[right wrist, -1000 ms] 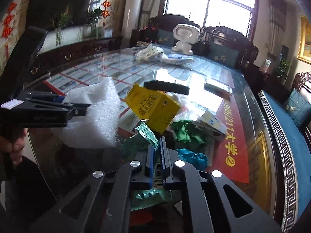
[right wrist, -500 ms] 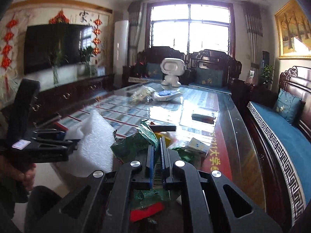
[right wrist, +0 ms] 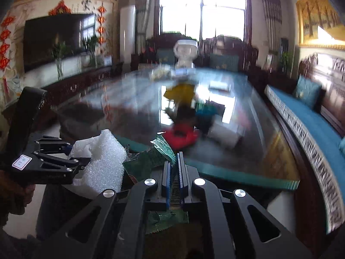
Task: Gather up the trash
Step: 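Carry both items down to the yellow bin while the left tool releases the foam block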
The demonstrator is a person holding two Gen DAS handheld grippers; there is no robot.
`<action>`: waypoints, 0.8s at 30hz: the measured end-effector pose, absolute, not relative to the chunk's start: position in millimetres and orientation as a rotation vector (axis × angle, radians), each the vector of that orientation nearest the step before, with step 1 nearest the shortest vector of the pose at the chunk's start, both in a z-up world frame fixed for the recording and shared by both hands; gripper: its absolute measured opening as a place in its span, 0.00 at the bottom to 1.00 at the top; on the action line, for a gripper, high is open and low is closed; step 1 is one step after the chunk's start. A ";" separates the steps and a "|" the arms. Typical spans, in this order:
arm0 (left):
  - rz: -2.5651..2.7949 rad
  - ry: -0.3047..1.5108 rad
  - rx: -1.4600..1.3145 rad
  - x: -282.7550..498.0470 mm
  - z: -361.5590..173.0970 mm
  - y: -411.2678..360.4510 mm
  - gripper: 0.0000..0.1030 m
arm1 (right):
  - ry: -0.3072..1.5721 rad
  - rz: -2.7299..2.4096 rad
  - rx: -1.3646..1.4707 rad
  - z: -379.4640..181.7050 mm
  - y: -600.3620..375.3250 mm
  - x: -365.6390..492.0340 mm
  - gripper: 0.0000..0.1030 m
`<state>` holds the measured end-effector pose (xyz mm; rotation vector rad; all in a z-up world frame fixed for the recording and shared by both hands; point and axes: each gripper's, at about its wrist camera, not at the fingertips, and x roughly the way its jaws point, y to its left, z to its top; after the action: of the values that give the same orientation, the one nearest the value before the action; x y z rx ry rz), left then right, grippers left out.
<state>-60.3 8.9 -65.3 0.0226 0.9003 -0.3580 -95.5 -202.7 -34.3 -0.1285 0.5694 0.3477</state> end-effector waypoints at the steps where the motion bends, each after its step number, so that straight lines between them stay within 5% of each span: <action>1: -0.359 0.922 0.024 -65.3 -74.8 8.6 0.40 | 0.609 0.344 -0.127 -49.8 -201.7 -100.5 0.06; 11: -0.358 1.201 0.029 -85.1 -204.1 0.9 0.41 | 0.884 0.279 -0.139 -165.3 -194.4 -123.6 0.06; 12: -0.356 1.212 0.030 -84.5 -210.0 0.7 0.45 | 0.891 0.273 -0.139 -170.5 -194.9 -123.8 0.06; 15: -0.367 1.244 0.028 -81.2 -227.2 -2.5 0.83 | 0.911 0.261 -0.134 -186.2 -196.6 -124.6 0.06; 24: -0.346 1.254 0.073 -77.6 -238.8 -7.2 0.86 | 0.939 0.271 -0.150 -207.6 -192.5 -119.1 0.07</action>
<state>-77.6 -7.2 -238.8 0.0726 1.2537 -0.3464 -119.1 -192.5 -207.6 -0.1504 0.9392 0.2713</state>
